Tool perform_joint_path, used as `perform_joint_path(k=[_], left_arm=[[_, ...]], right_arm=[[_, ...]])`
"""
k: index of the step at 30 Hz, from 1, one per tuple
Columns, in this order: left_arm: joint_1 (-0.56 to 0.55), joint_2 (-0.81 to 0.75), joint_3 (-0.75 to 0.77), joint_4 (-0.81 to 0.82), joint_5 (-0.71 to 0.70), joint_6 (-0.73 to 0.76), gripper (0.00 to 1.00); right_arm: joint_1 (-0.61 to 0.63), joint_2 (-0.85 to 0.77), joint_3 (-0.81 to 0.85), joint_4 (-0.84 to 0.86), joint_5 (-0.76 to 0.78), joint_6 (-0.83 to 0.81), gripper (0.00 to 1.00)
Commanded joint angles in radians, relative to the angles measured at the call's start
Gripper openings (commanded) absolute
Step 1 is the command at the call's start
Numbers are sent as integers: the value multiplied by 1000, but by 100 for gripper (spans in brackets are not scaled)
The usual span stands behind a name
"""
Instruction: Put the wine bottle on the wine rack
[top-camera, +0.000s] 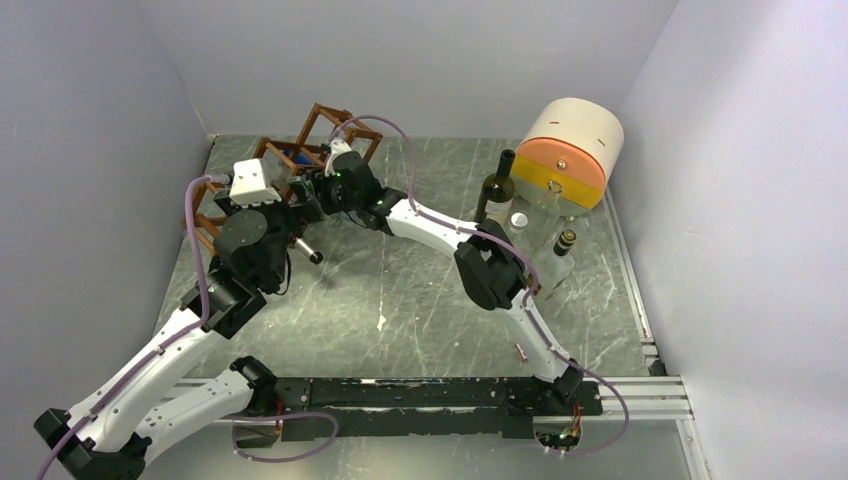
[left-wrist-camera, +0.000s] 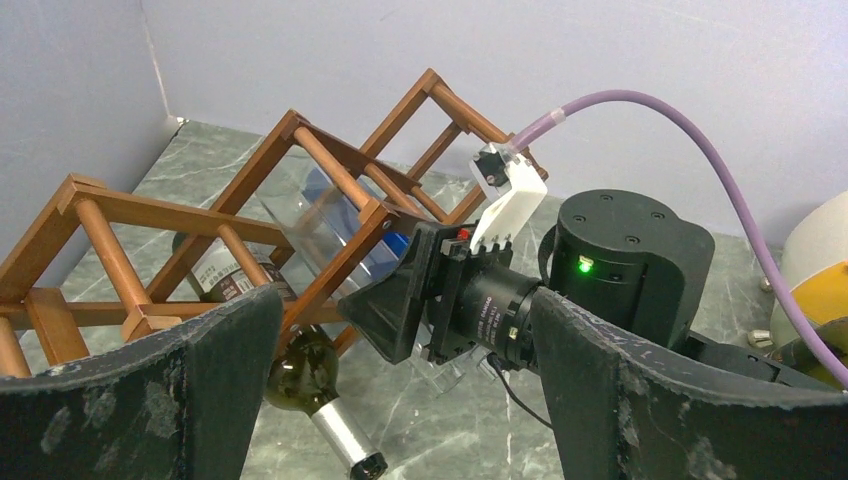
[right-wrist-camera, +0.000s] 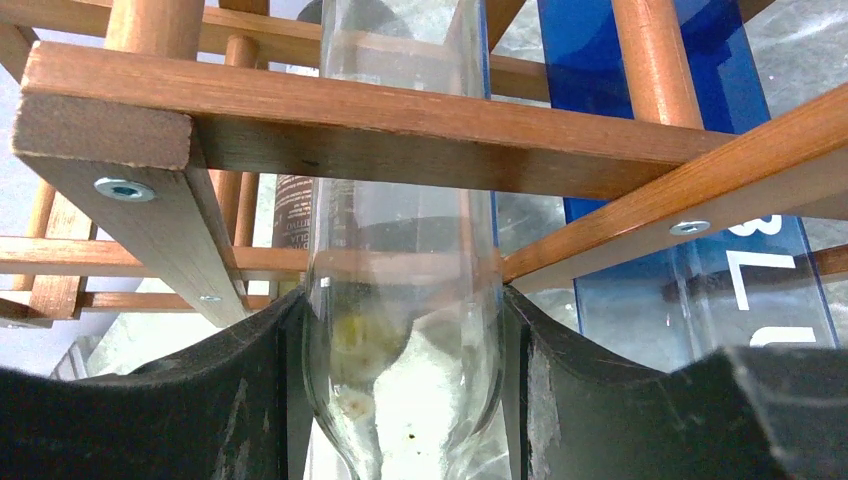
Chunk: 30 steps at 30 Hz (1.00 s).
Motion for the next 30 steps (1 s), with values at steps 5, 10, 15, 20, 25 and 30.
perform_joint_path(k=[5, 10, 15, 20, 25, 30], left_arm=[[5, -2, -4, 4, -11, 22, 97], [5, -4, -2, 2, -7, 24, 97], [5, -8, -2, 0, -5, 24, 97], [5, -10, 0, -4, 3, 21, 97], [5, -5, 29, -44, 23, 4, 97], [5, -4, 30, -47, 18, 8, 97]], right_arm=[[-7, 5, 28, 51, 52, 18, 65], [-7, -19, -2, 49, 82, 13, 83], [-7, -57, -41, 59, 104, 11, 89], [-7, -120, -105, 75, 100, -2, 92], [-9, -188, -170, 84, 74, -21, 91], [-9, -251, -254, 85, 60, -19, 86]])
